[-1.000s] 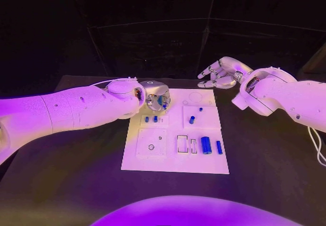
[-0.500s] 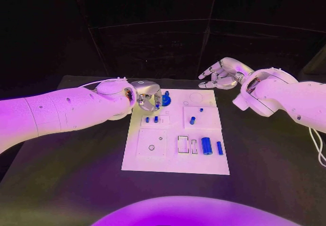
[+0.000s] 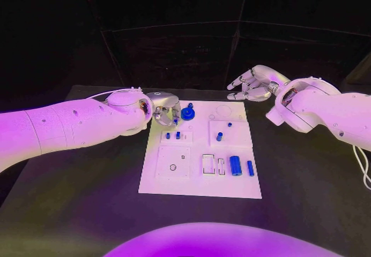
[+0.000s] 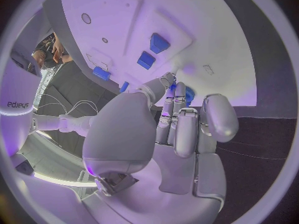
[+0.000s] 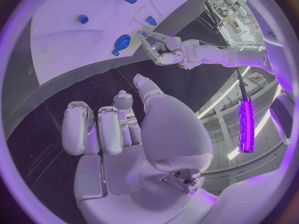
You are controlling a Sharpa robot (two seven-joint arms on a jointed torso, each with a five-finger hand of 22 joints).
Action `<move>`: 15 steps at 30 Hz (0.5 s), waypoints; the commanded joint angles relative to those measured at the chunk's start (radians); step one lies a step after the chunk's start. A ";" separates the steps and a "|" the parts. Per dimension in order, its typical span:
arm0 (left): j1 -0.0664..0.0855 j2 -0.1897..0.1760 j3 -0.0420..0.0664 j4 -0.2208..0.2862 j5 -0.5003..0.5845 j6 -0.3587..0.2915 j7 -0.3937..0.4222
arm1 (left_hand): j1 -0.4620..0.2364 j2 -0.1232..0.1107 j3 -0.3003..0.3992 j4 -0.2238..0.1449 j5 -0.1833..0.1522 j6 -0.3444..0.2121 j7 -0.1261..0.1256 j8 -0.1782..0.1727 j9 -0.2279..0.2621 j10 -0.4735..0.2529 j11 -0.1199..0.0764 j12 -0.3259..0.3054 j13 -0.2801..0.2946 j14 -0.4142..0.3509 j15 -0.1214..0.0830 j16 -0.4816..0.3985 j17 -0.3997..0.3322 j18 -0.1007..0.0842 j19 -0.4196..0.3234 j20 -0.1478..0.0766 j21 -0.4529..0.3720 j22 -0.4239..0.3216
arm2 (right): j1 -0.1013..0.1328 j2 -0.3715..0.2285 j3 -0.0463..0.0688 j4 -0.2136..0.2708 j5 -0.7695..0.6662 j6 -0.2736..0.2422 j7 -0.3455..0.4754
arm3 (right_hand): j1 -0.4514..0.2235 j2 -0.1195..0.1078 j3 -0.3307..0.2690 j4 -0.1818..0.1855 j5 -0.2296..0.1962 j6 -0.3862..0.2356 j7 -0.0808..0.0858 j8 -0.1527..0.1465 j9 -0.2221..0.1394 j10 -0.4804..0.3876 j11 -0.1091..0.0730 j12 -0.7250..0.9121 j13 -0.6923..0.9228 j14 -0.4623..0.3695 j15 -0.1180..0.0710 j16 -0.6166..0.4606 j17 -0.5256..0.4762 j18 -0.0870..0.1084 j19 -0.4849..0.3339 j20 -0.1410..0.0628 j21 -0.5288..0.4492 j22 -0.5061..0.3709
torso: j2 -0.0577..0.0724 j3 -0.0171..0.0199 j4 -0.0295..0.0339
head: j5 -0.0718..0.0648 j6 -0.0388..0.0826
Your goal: Assemble the parts on the task board
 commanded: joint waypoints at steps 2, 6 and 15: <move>0.000 0.003 0.001 -0.006 0.007 0.027 -0.012 | -0.013 0.000 0.000 0.000 -0.003 0.008 -0.001 -0.007 0.001 0.008 0.001 -0.007 0.001 0.041 -0.003 0.000 -0.001 -0.012 -0.001 0.004 0.006 0.000 | 0.002 0.002 0.001 0.000 0.002 0.002 0.007 | -0.006 0.002 0.006 0.001 0.005 0.006 -0.003 0.006 -0.001 -0.002 0.000 -0.004 0.000 0.036 -0.005 -0.003 0.001 0.016 -0.006 0.000 -0.007 -0.001 | 0.000 0.0001 0.0008 | -0.001 -0.002; -0.001 0.005 0.001 -0.013 0.007 0.033 -0.013 | -0.013 0.000 0.000 0.000 -0.003 0.008 -0.001 -0.007 0.001 0.008 0.001 -0.007 0.001 0.042 -0.003 0.001 -0.001 -0.012 -0.001 0.004 0.006 0.000 | 0.002 0.002 0.001 0.000 0.002 0.002 0.008 | -0.006 0.002 0.006 0.001 0.005 0.006 -0.003 0.006 -0.001 -0.002 0.000 -0.004 0.000 0.036 -0.005 -0.003 0.001 0.016 -0.006 0.000 -0.007 -0.001 | 0.000 0.0004 -0.0003 | 0.000 -0.002; -0.001 0.011 0.000 -0.017 0.007 0.052 -0.003 | -0.014 -0.001 0.000 -0.001 -0.003 0.009 -0.001 -0.007 0.001 0.009 0.001 -0.008 0.001 0.041 -0.003 0.000 -0.002 -0.012 -0.001 0.004 0.005 0.000 | 0.002 0.002 0.001 0.001 0.002 0.003 0.008 | -0.006 0.002 0.006 0.001 0.005 0.006 -0.003 0.006 -0.001 -0.002 0.000 -0.004 0.000 0.036 -0.005 -0.003 0.001 0.016 -0.006 0.000 -0.007 -0.001 | 0.000 0.0001 -0.0006 | 0.000 -0.004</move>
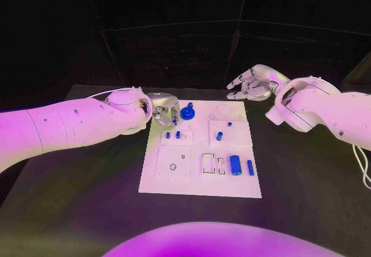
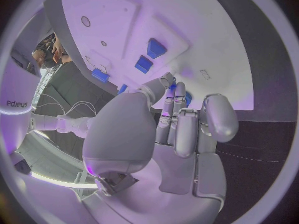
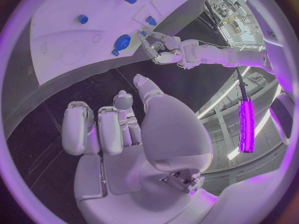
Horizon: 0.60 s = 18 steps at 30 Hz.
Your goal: Assemble the parts on the task board
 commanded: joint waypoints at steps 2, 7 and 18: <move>0.001 0.004 0.001 -0.002 0.005 0.024 0.005 | -0.010 0.002 -0.001 -0.001 -0.003 0.009 -0.001 -0.004 0.002 0.010 0.000 -0.005 0.001 0.041 -0.003 0.000 -0.001 -0.012 -0.002 0.004 0.004 -0.001 | 0.002 0.001 0.001 0.001 0.002 0.003 0.008 | -0.006 0.002 0.006 0.001 0.005 0.006 -0.003 0.006 -0.001 -0.002 0.000 -0.004 0.000 0.036 -0.005 -0.003 0.001 0.016 -0.006 0.000 -0.007 -0.001 | 0.000 0.0001 0.0002 | -0.001 -0.001; 0.001 0.008 0.000 -0.005 0.005 0.026 0.006 | -0.012 0.001 -0.001 -0.001 -0.003 0.010 -0.002 -0.004 0.002 0.011 0.000 -0.006 0.001 0.041 -0.003 0.000 -0.002 -0.012 -0.002 0.004 0.004 -0.002 | 0.002 0.001 0.001 0.001 0.002 0.003 0.008 | -0.006 0.002 0.006 0.001 0.005 0.006 -0.003 0.006 -0.001 -0.002 0.000 -0.004 0.000 0.036 -0.005 -0.003 0.001 0.016 -0.006 0.000 -0.007 -0.001 | 0.000 0.0005 0.0002 | -0.001 -0.002; -0.001 0.013 0.000 -0.004 0.005 0.028 0.009 | -0.013 0.000 -0.002 -0.001 -0.003 0.011 -0.002 -0.005 0.002 0.012 0.000 -0.007 0.001 0.041 -0.003 -0.001 -0.002 -0.012 -0.002 0.004 0.004 -0.001 | 0.002 0.002 0.001 0.001 0.002 0.003 0.008 | -0.006 0.002 0.006 0.001 0.005 0.006 -0.003 0.006 -0.001 -0.002 0.000 -0.004 0.000 0.036 -0.005 -0.003 0.001 0.016 -0.006 0.000 -0.007 -0.001 | 0.000 0.0001 0.0000 | -0.002 -0.003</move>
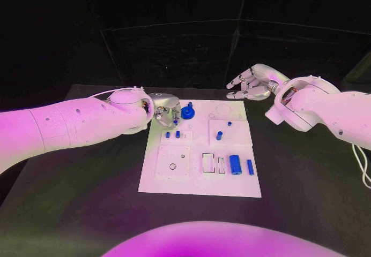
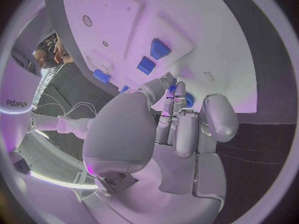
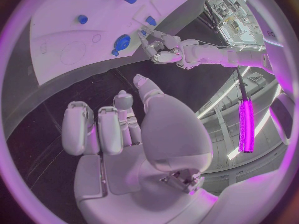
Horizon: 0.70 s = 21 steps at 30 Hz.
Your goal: Assemble the parts on the task board
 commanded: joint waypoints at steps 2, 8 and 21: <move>0.001 0.002 0.000 0.001 0.004 0.006 0.007 | -0.013 0.000 -0.002 -0.001 -0.003 0.007 0.002 -0.005 0.001 0.005 0.000 -0.004 0.001 0.041 -0.003 0.000 -0.001 -0.012 -0.002 0.004 0.004 0.000 | 0.002 0.001 0.001 0.001 0.002 0.003 0.008 | -0.006 0.002 0.006 0.001 0.005 0.006 -0.003 0.006 -0.001 -0.002 0.000 -0.004 0.000 0.036 -0.005 -0.003 0.001 0.016 -0.006 0.000 -0.007 -0.001 | 0.000 -0.0003 0.0002 | 0.000 0.000; 0.001 0.002 0.000 0.002 0.004 0.003 0.006 | -0.013 0.001 -0.003 -0.004 -0.003 0.015 0.000 -0.004 0.003 0.017 -0.003 -0.003 0.004 0.041 -0.005 0.000 -0.001 -0.012 -0.003 0.003 0.005 0.002 | 0.002 0.001 0.001 0.001 0.002 0.004 0.007 | -0.006 0.002 0.006 0.001 0.005 0.006 -0.003 0.006 -0.001 -0.002 0.000 -0.004 0.000 0.036 -0.005 -0.003 0.001 0.016 -0.006 0.000 -0.007 -0.001 | 0.000 -0.0008 0.0010 | -0.001 -0.001; 0.001 0.003 0.000 -0.001 0.004 0.031 -0.012 | -0.047 -0.042 -0.028 -0.002 -0.003 -0.048 0.015 -0.055 -0.010 -0.044 0.019 -0.055 -0.002 0.035 0.011 -0.009 -0.022 -0.010 -0.013 0.012 -0.015 -0.019 | 0.002 0.001 0.001 0.000 0.003 0.003 0.007 | -0.006 0.002 0.006 0.001 0.005 0.006 -0.003 0.006 -0.001 -0.002 0.000 -0.004 0.000 0.036 -0.005 -0.003 0.001 0.016 -0.006 0.000 -0.007 -0.001 | 0.000 -0.0006 0.0003 | -0.001 -0.003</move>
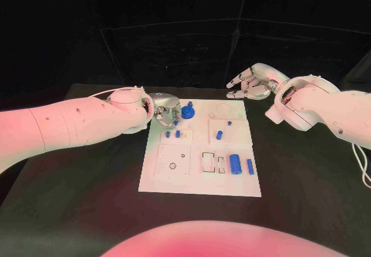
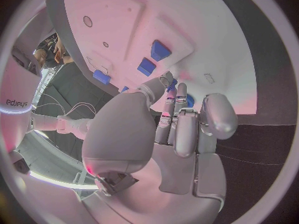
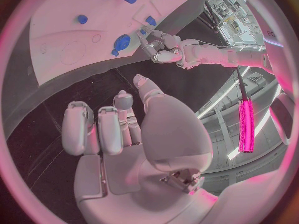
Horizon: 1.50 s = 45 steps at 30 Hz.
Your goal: Assemble the parts on the task board
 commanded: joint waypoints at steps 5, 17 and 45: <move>0.001 0.000 0.000 0.001 0.003 0.023 -0.013 | -0.014 -0.012 -0.016 -0.001 -0.003 -0.020 0.003 -0.017 0.000 -0.023 0.005 -0.015 0.001 0.033 0.014 -0.007 -0.010 -0.008 -0.009 0.009 -0.012 -0.011 | 0.002 0.000 0.001 0.000 0.003 0.002 0.007 | -0.006 0.002 0.006 0.001 0.005 0.006 -0.003 0.006 -0.001 -0.002 0.000 -0.004 0.000 0.036 -0.005 -0.003 0.001 0.016 -0.006 0.000 -0.007 -0.001 | 0.000 -0.0001 0.0006 | 0.000 -0.001; 0.001 -0.021 0.000 0.014 0.003 0.002 -0.016 | -0.010 -0.011 -0.023 -0.004 -0.002 -0.030 0.006 -0.029 0.001 -0.038 0.009 -0.023 0.003 0.031 0.017 -0.008 -0.014 -0.007 -0.012 0.013 -0.018 -0.016 | 0.002 -0.001 0.001 -0.004 0.002 0.000 0.005 | -0.005 0.001 0.008 0.000 0.005 0.006 -0.004 0.006 -0.001 -0.007 -0.001 -0.020 -0.018 0.035 -0.005 -0.008 -0.005 0.017 -0.010 0.000 -0.010 -0.007 | -0.001 -0.0010 0.0009 | 0.000 0.000; 0.018 -0.163 0.004 0.071 0.776 -0.211 0.251 | 0.006 0.045 -0.012 0.010 -0.002 -0.009 0.035 -0.041 0.011 -0.039 0.024 -0.005 0.011 -0.056 0.030 -0.135 -0.252 0.059 -0.145 0.028 -0.330 -0.339 | -0.036 -0.024 -0.001 0.001 -0.490 0.055 -0.137 | 0.066 -0.059 0.281 -0.086 -0.110 0.100 -0.011 0.016 0.002 -0.128 0.015 -0.713 -0.730 0.017 0.005 -0.102 -0.135 0.036 -0.058 0.008 -0.069 -0.105 | 0.000 0.0016 -0.0041 | -0.024 0.037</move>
